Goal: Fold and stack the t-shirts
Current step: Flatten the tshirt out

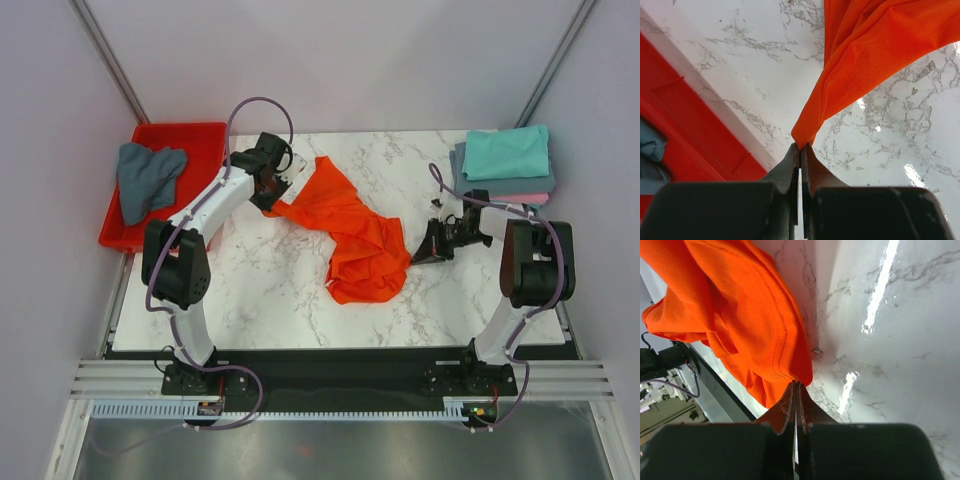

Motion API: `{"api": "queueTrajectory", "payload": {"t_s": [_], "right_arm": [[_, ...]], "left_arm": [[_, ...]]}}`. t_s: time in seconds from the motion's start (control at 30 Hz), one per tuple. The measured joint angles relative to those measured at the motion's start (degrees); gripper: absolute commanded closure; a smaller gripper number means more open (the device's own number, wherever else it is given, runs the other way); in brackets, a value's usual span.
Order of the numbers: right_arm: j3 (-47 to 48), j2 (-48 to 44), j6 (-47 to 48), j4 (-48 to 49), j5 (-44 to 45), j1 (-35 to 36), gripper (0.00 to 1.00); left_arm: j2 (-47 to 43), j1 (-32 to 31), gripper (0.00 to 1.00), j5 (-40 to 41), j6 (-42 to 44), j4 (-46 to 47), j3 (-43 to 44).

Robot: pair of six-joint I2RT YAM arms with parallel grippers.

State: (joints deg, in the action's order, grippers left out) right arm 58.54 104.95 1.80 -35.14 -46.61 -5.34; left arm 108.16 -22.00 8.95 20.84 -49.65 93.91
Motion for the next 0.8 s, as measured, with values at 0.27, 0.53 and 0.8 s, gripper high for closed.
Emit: {"api": "queueTrajectory", "payload": {"t_s": [0.27,0.53,0.8], "right_arm": [[3.1,-5.2,-0.37,-2.34,0.66,-0.83,0.65],[-0.48,-1.99,-0.11,-6.47,0.02,-0.81,0.56],[-0.46,1.07,-0.11,-6.86,-0.13,-0.83,0.56]], "left_arm": [[0.0,-0.22,0.98,-0.04,-0.02,0.02,0.0],[0.0,-0.59,0.98,-0.04,0.0,0.02,0.0],[0.0,-0.63,0.98,-0.04,-0.02,0.02,0.0]]}}
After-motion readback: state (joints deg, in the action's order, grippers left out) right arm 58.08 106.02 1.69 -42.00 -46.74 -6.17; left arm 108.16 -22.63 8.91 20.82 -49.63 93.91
